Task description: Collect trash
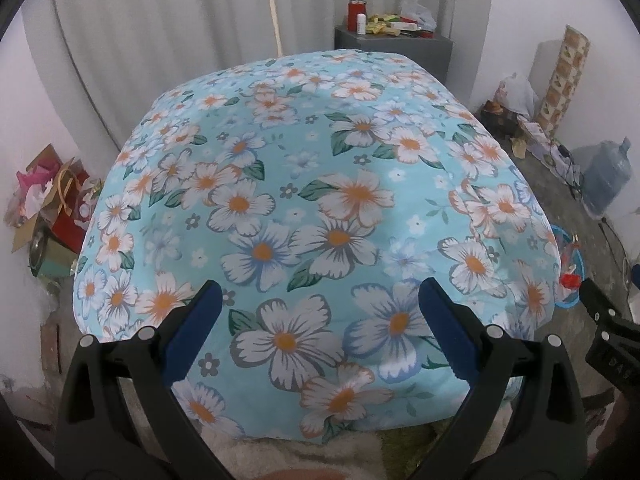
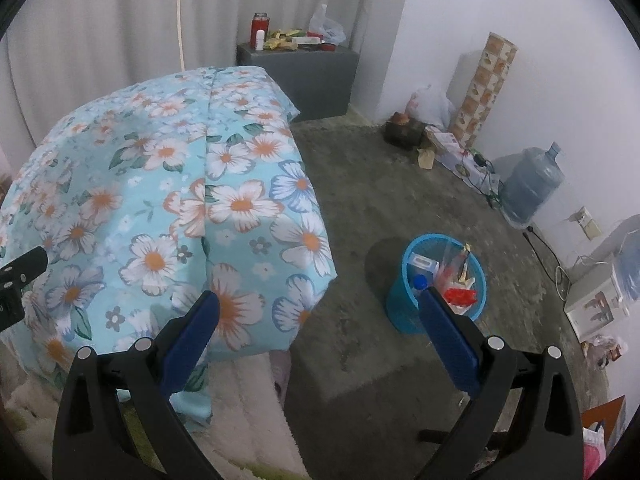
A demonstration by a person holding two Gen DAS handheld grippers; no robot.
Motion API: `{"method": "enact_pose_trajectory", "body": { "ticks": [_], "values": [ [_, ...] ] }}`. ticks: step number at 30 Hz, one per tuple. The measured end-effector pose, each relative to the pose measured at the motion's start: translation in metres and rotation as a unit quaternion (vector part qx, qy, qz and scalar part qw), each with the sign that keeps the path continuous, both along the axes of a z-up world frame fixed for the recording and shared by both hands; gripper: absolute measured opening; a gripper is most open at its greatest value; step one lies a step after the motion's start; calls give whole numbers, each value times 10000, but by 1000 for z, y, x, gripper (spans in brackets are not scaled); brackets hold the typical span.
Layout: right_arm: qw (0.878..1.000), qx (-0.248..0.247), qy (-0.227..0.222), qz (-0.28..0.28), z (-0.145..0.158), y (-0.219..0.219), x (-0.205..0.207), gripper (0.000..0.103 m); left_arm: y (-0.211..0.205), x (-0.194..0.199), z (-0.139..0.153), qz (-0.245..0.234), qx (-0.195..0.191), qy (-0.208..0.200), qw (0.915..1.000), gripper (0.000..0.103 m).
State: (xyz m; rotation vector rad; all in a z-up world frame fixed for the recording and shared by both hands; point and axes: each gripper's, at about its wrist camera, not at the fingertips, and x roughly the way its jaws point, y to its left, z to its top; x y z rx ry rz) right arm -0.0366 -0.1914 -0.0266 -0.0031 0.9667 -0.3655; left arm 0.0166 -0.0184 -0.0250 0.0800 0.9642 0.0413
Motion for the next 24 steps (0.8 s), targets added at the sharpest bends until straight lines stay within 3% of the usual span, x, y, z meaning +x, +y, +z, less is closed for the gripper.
{"method": "enact_pose_trajectory", "body": {
  "ticks": [24],
  "values": [
    [10000, 13, -26, -70, 0, -3, -4, 97, -12, -5, 6, -198, 7, -114, 9997, 94]
  ]
}}
